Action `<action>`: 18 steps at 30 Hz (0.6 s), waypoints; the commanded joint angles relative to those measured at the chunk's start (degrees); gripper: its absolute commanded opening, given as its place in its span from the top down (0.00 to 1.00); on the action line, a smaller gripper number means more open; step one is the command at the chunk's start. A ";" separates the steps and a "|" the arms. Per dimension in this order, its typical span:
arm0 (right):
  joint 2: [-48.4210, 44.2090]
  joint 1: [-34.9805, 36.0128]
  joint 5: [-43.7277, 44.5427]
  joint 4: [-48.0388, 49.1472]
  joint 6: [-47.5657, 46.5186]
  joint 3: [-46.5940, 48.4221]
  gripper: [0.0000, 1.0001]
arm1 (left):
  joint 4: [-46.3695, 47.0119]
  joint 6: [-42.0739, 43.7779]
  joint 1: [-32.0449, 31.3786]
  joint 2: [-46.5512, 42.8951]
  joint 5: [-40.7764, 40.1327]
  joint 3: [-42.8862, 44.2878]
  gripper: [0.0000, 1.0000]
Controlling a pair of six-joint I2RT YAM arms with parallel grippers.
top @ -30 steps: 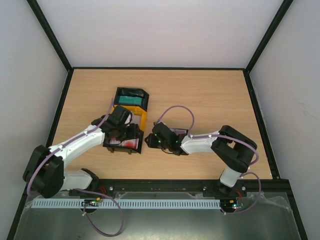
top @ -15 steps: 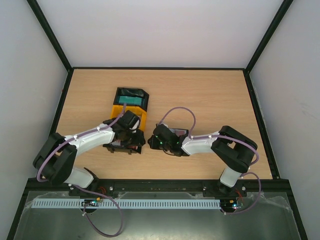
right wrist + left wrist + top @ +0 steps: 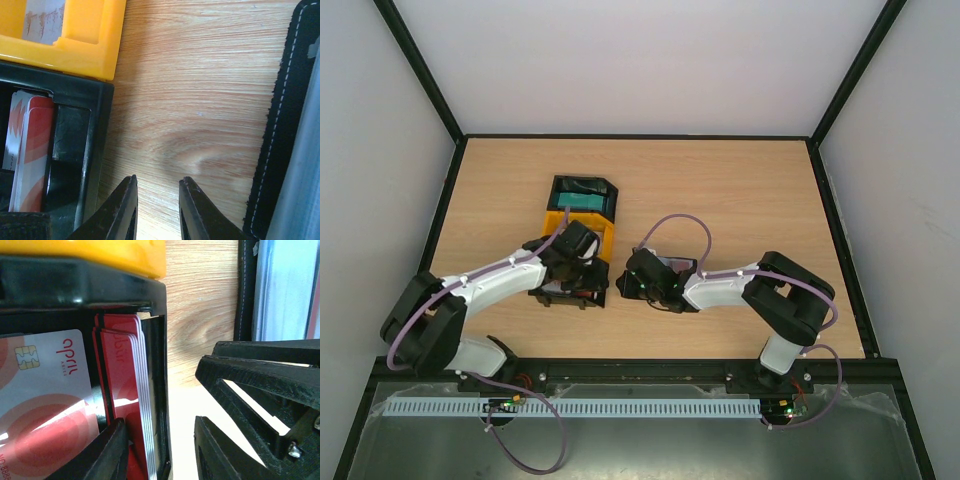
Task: Put the credit cards into the card holder
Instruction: Pick up the credit card from the storage box.
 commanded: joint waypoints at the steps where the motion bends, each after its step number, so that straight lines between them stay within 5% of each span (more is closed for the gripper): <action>1: -1.43 0.26 1.77 -1.13 0.26 -0.05 0.76 | -1.15 -0.49 -0.36 -1.61 1.21 1.02 0.63; 18: -0.97 0.25 1.40 -1.04 -0.18 0.50 0.76 | -3.90 -0.46 -0.97 -2.37 -1.93 1.76 0.82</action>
